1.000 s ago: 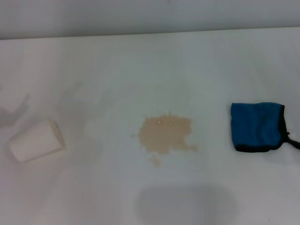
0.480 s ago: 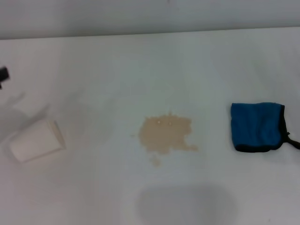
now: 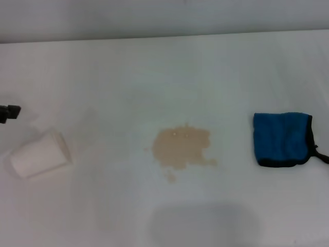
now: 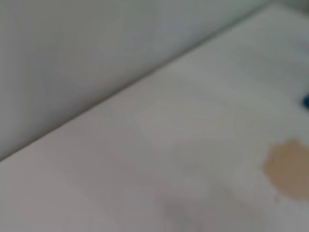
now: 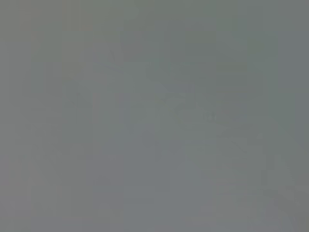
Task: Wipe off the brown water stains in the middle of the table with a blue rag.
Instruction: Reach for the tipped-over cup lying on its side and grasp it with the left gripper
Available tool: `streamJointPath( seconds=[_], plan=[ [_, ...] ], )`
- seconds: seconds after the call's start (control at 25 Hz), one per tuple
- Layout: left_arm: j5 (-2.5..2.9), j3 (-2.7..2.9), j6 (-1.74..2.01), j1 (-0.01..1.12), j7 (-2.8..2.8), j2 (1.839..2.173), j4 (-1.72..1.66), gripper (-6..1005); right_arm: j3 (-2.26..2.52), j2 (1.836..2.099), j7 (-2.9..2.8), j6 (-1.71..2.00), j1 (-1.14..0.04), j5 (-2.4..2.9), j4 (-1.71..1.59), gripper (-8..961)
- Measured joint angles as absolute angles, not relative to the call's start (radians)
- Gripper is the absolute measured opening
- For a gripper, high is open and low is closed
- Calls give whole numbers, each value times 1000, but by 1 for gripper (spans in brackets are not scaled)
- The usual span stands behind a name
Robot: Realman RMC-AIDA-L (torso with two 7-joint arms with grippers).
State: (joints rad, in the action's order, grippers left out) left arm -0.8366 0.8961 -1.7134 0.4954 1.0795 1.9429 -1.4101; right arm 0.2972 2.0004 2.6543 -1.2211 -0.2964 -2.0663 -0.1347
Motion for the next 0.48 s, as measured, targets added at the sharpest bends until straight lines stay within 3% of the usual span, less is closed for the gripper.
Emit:
streamJointPath(
  seconds=[0.24, 0.48],
  plan=[
    [-607, 901, -1856, 632, 1062, 1942, -1442, 876, 301, 2000, 2652, -1204, -302, -2066, -144, 646],
    [-534, 990, -1871, 665, 1078, 1957, -1429, 875, 296, 2000, 2654, -1204, -303, -2066, -146, 647]
  ],
)
